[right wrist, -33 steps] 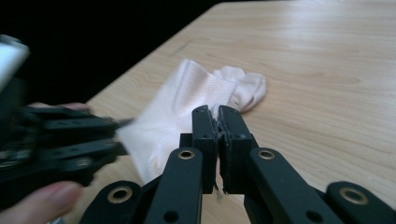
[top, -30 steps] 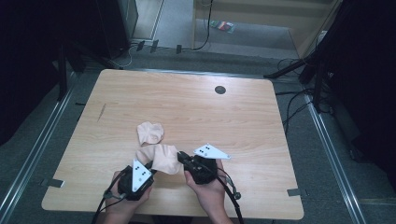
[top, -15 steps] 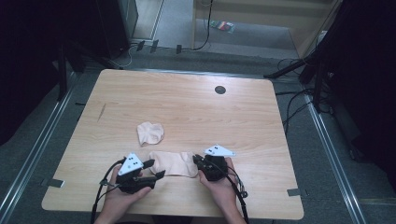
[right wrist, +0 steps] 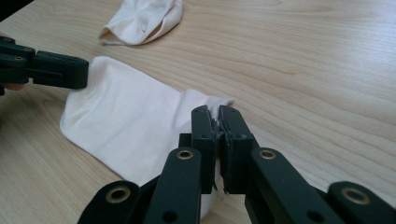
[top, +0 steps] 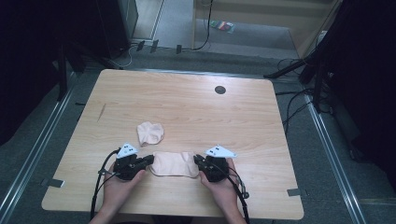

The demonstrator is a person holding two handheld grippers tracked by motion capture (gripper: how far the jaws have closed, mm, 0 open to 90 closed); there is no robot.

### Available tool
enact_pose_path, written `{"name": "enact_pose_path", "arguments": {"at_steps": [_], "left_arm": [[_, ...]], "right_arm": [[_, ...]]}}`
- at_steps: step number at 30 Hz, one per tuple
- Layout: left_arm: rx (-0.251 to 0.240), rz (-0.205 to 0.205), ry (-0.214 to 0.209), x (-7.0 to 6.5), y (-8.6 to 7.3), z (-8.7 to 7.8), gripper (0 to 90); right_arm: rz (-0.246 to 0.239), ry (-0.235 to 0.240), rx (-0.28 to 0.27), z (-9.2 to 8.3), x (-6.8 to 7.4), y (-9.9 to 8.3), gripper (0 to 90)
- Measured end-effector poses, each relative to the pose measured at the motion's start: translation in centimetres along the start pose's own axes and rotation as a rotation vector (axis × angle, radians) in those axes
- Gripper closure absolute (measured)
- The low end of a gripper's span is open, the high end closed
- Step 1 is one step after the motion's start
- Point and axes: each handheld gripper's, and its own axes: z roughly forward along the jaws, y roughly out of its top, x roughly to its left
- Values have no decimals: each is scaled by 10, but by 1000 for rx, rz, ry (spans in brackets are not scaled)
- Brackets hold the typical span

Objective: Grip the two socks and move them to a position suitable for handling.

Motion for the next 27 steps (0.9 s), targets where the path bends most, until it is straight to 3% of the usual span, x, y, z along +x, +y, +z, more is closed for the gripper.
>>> {"name": "enact_pose_path", "arguments": {"at_steps": [7, 13, 16, 17, 20, 22, 27], "left_arm": [[22, 17, -36, -11, -7, -20, 884], [64, 34, -48, -19, -19, -18, 885], [60, 30, -51, -21, -21, -17, 880], [53, 24, -44, -20, -20, -17, 865], [33, -22, -55, -15, -20, -18, 689], [8, -41, -40, -12, -19, -20, 600], [-46, -61, -24, -8, -17, -24, 501]], "right_arm": [[-21, -33, 10, -15, 1, -7, 866], [-40, -50, 42, -22, -1, -14, 867], [-38, -48, 75, -18, -4, -18, 853], [-22, -33, 83, -16, -5, -18, 817], [-12, -12, 69, -14, -5, -19, 638], [-14, -7, 44, -15, -5, -18, 578], [-6, -23, -10, -20, -9, -16, 492]]}}
